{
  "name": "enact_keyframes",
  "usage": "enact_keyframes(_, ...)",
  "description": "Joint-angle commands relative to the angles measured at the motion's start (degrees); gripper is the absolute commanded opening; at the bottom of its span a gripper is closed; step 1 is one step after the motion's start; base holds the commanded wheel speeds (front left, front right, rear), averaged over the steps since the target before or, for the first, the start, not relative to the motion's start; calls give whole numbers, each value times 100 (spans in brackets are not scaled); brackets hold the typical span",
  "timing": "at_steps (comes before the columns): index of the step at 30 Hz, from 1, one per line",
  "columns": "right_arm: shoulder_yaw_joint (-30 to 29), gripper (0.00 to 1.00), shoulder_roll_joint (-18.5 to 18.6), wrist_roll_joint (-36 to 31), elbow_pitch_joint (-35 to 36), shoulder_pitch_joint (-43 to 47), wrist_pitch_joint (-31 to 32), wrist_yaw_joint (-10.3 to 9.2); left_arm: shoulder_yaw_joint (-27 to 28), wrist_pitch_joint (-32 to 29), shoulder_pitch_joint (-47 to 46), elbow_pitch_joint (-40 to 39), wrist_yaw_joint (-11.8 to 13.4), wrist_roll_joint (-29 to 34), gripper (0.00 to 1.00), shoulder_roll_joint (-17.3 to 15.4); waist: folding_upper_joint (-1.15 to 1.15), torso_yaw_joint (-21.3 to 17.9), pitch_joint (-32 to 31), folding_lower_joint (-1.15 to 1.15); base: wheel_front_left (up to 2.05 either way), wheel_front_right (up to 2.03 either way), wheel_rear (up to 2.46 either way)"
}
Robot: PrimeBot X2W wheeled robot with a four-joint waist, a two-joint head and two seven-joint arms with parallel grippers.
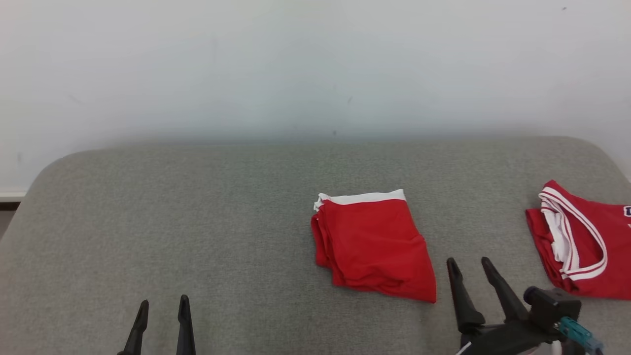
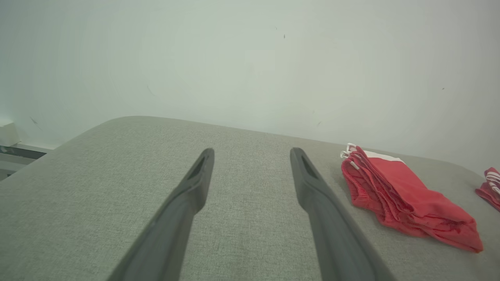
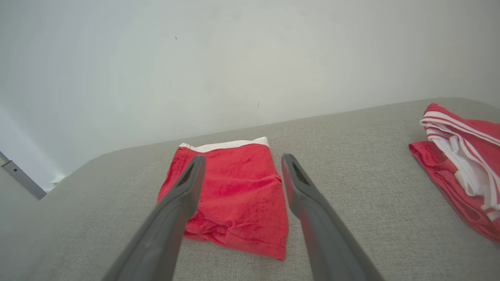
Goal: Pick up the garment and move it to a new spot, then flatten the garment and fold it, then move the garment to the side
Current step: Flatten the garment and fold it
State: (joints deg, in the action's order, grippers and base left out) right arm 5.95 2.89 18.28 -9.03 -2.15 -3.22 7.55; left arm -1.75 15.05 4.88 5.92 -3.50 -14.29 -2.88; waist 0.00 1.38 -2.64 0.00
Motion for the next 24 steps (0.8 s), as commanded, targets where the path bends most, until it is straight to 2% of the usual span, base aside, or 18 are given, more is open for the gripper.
enact_keyframes(1, -111, 100, -2, -100, 73, 91, 0, -14, 30, 15, 92, 28, 8, -12, 100, 0, 0, -174, -69, 0, 0, 0, 0)
enact_keyframes(4, -389, 100, 105, -410, 121, 259, 46, -14, 98, 15, 30, 133, -19, 10, 100, -1, 0, -295, -99, 0, 0, 0, 0)
enact_keyframes(12, -827, 100, 374, -530, -223, 435, -42, -14, 196, 15, -14, 593, -97, 96, 100, -37, 0, -412, -201, 0, 0, 0, 0)
enact_keyframes(24, -821, 100, 413, -496, -400, 387, 112, -14, 448, 15, -87, 1103, -197, 149, 100, -127, 0, -470, -281, 0, 0, 0, 0)
